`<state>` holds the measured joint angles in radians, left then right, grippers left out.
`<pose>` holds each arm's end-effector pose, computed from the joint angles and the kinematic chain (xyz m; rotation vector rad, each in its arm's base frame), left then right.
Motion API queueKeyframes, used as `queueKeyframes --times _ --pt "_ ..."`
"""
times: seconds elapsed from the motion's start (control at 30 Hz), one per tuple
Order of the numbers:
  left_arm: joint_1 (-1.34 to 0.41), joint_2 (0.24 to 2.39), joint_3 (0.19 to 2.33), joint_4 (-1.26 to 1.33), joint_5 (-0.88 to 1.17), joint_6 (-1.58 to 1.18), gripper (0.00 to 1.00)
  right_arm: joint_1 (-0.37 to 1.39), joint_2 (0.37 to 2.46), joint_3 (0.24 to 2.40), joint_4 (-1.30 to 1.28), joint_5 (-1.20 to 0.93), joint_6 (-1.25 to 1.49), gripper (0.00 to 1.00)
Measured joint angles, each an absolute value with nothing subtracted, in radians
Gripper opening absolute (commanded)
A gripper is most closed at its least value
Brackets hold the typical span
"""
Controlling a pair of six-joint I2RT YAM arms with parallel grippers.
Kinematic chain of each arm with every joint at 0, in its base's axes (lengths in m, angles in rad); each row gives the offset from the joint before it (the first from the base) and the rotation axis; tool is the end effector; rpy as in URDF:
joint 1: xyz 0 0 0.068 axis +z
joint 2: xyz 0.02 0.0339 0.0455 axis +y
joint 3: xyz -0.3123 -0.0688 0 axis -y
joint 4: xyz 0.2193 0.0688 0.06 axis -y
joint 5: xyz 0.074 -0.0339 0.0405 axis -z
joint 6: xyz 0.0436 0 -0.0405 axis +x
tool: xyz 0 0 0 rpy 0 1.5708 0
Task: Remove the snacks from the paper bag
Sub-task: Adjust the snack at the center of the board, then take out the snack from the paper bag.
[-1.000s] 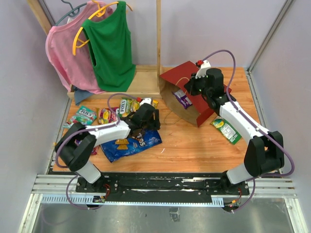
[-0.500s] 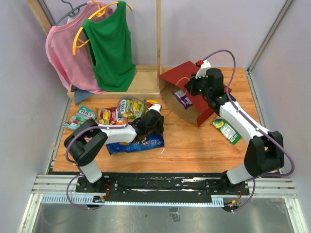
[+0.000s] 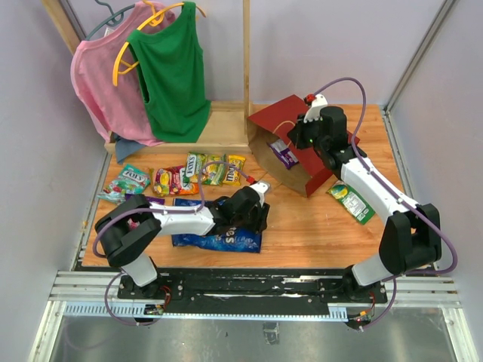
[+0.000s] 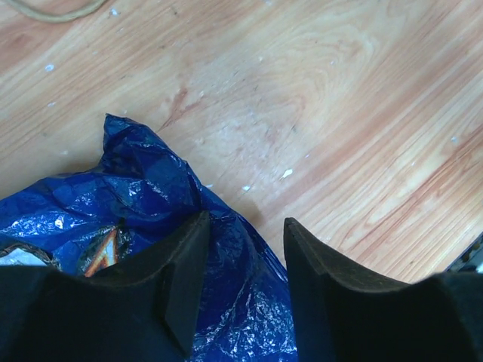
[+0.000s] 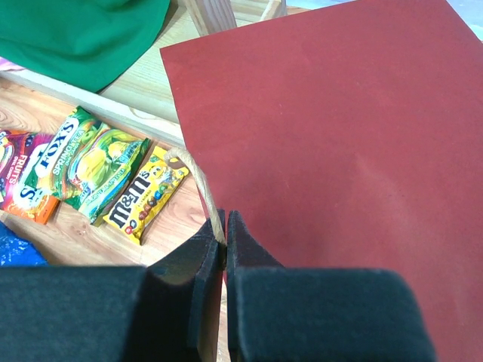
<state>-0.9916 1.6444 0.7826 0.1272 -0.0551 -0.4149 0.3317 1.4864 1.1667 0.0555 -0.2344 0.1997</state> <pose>0.1763 -0.2652 0.2188 0.6527 2.3036 -0.6376 0.3116 0.1180 0.3823 -0.2900 1.8453 0.5853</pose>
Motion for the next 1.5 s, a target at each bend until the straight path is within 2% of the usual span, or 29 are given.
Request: queueKeyframes --times 0.03,0.13,0.17,0.27,0.43,0.6,0.8,1.1,1.33,1.5 --pt "-0.992 1.633 0.783 0.106 -0.060 -0.411 0.59 0.332 1.486 1.167 0.054 -0.234 0.200 0.04" --pt "-0.992 1.589 0.783 0.048 -0.086 -0.401 0.85 0.332 1.486 1.167 0.054 -0.234 0.200 0.04" --pt "-0.992 1.567 0.783 0.037 -0.100 -0.402 0.90 0.332 1.485 1.167 0.054 -0.234 0.200 0.04" --pt "-0.979 1.483 0.787 0.036 -0.125 -0.402 0.96 0.332 1.481 1.167 0.054 -0.235 0.200 0.04" --pt "-0.847 1.429 0.822 0.187 -0.028 -0.469 0.92 0.332 1.459 1.167 0.052 -0.235 0.200 0.04" --pt "-0.702 1.554 0.899 0.340 0.035 -0.596 0.85 0.332 1.432 1.167 0.054 -0.234 0.200 0.04" --pt "-0.690 1.834 1.081 0.429 0.053 -0.733 0.75 0.332 1.427 1.167 0.050 -0.229 0.199 0.04" --pt "-0.656 2.128 1.318 0.444 0.028 -0.879 0.71 0.332 1.417 1.166 0.046 -0.217 0.193 0.04" --pt "-0.656 2.267 1.505 0.383 -0.002 -0.907 0.64 0.331 1.417 1.165 0.047 -0.216 0.192 0.04" --pt "-0.657 2.294 1.507 0.362 -0.023 -0.920 0.62 0.331 1.417 1.161 0.047 -0.216 0.191 0.04"
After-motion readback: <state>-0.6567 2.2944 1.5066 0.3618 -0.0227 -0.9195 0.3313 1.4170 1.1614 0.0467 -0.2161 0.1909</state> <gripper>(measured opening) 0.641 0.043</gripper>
